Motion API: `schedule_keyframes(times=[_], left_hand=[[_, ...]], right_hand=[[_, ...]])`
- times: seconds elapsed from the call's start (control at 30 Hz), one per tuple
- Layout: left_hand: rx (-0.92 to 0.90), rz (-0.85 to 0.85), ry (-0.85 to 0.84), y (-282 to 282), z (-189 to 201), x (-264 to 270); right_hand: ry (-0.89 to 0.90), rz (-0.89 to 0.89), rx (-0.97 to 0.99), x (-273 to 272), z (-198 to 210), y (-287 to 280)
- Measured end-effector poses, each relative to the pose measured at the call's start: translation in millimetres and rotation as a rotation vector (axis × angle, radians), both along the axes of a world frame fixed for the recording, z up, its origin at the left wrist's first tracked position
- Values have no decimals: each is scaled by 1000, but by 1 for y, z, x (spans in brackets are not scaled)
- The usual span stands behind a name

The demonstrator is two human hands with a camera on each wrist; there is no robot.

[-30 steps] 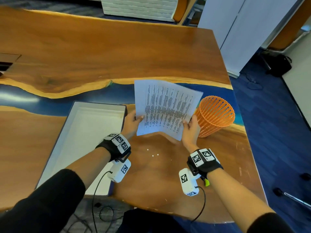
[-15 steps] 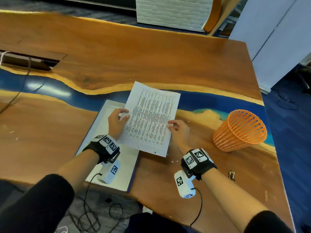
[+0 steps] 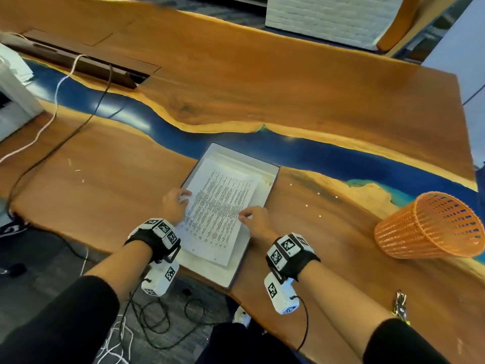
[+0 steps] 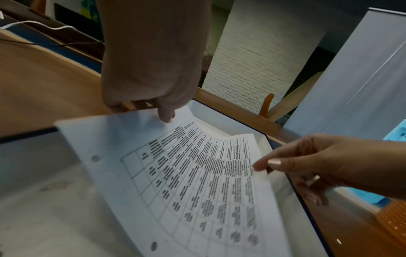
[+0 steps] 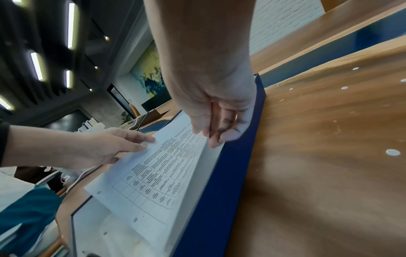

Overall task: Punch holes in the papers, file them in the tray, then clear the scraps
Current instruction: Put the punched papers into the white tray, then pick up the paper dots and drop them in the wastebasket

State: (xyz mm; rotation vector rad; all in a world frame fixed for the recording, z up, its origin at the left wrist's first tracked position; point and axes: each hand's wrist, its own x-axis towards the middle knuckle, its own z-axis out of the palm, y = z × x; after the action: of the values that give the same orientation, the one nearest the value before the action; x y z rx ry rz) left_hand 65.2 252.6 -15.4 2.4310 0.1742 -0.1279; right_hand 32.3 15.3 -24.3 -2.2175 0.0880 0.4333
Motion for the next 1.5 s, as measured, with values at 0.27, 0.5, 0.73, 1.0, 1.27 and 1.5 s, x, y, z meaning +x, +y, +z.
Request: schedule_keyframes(times=[0.27,0.5,0.73,1.0,1.27,1.5], left_hand=[[147,28,55,-19,-1,7],[61,-218,-149,-100,20,16],[137,-893,-237,-211,21,-11],[494,-1094,222,-252,-23,-48],[618,-1060,238,-258,-32,-63],[655,-1031,256,-263,-29,-69]], right_hand=[[-115,-64,9,-8,-2,-14],[-195,-257,-2,-18,10,-70],[-38,-495,-118,-69,-12,-154],[-40,-531,-100,-126,-39,-186],[-73,-315,-67,-120,-48,-172],[-89,-213,-170,-121,-42,-167]])
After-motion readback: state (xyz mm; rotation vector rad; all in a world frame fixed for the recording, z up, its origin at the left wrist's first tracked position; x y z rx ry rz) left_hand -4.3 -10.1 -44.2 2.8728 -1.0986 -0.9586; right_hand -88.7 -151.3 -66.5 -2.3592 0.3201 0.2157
